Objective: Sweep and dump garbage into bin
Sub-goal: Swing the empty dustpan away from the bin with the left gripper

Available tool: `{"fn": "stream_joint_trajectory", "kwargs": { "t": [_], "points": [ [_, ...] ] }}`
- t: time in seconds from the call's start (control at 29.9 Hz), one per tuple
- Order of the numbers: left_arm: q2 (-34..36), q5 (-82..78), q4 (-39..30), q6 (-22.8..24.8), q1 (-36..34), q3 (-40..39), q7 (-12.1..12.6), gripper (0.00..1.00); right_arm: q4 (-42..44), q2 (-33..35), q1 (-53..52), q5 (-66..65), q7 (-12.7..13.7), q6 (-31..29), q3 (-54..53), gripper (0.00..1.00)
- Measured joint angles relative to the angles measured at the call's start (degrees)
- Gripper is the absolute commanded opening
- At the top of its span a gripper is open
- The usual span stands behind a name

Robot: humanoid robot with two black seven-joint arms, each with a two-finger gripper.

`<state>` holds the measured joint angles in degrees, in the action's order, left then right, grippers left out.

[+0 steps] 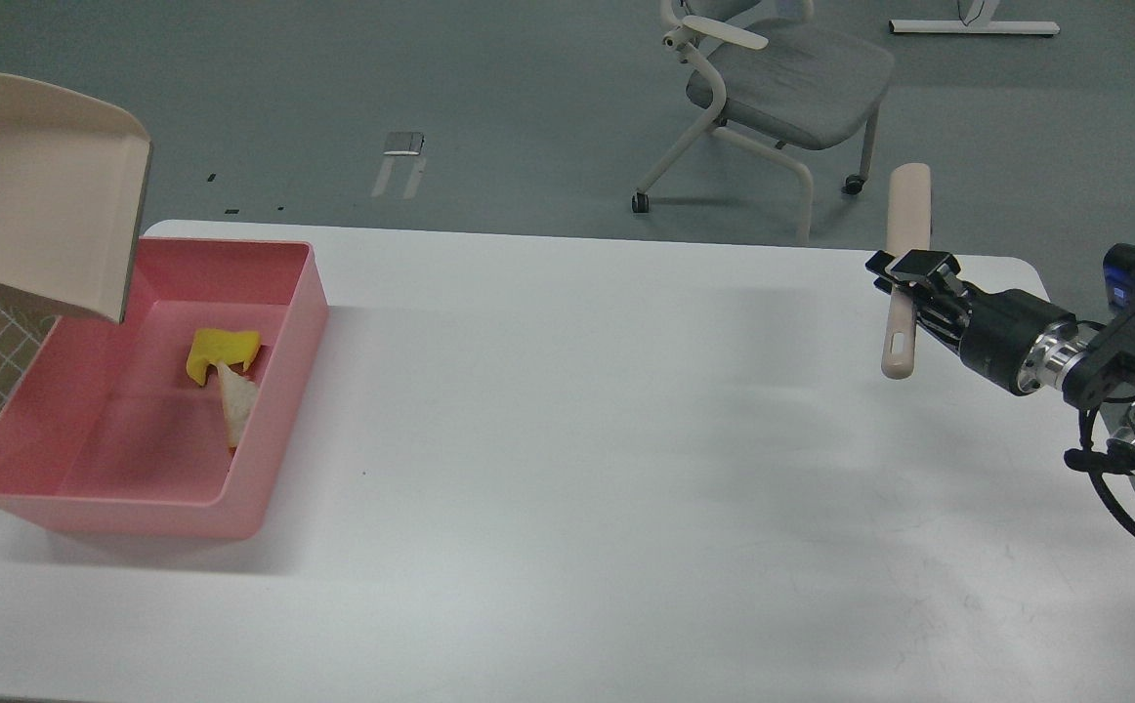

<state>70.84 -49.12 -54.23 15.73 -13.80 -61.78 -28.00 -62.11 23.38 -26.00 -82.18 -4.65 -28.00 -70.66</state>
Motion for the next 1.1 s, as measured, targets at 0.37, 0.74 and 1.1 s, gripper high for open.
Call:
{"fn": "stream_joint_trajectory", "kwargs": {
  "t": [0.37, 0.74, 1.1],
  "points": [
    [-1.06, 0.44, -3.78, 0.17, 0.00, 0.04, 0.00, 0.00, -0.89, -0.25, 0.06, 0.21, -0.01, 0.00, -0.18, 0.28],
    [1.02, -0.06, -12.41, -0.36, -0.08, 0.10, 0.00, 0.00, -2.03, -0.61, -0.21, 0.36, -0.02, 0.00, -0.35, 0.28],
    [1.49, -1.52, -15.88, -1.17, -0.94, 0.23, 0.00, 0.00, -2.23, -0.17, -1.43, 0.43, -0.11, 0.00, -0.44, 0.28]
  ]
}}
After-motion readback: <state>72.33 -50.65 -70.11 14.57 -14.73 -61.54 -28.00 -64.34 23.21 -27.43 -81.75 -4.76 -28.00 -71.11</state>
